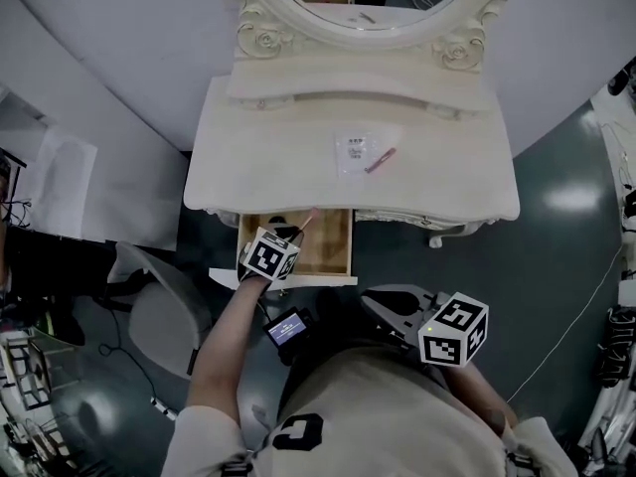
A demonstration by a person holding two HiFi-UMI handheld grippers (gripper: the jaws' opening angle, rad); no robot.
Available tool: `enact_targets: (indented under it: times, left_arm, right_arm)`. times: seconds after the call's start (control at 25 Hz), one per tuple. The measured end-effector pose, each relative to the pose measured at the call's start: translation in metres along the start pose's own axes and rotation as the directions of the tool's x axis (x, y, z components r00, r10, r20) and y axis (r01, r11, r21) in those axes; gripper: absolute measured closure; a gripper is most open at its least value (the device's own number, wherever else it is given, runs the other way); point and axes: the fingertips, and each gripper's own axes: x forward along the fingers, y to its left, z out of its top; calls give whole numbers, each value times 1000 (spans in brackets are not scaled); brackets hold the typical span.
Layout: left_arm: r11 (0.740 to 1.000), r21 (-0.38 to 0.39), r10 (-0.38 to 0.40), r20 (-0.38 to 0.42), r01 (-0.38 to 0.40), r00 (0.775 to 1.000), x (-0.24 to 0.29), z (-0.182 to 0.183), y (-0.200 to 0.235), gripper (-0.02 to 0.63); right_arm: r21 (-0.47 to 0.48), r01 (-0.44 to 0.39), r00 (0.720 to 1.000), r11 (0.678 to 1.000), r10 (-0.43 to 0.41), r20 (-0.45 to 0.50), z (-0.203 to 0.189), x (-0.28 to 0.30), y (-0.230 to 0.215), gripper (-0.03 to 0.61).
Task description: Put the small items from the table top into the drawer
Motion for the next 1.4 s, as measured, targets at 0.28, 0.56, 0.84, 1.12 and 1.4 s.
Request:
enact_targets:
  times: [0.28,0.56,0.84,1.12,1.4]
  left_arm:
    - [999,29,-24,-74,26,997,23,-11,8,522]
    - [999,22,-34,-115,37,993,44,-17,15,522]
    - [998,43,-38,-165,46,986,62,-19,23,522]
    - [998,33,-38,-179,45,983,76,-26,29,522]
    - [999,24,-31,-198,36,980,83,-29,31,522]
  right_arm:
    - [24,39,999,999,-39,-7,0,5,-6,549]
    - [23,62,998,998,-61,-32,-3,14,-7,549]
    - [39,94,995,995,-93,-30,-3,15,-12,549]
    - [53,122,992,991,-121,-29,-3,13,-16,549]
    - [56,135,990,989,-133,-38,-5,13,-18,549]
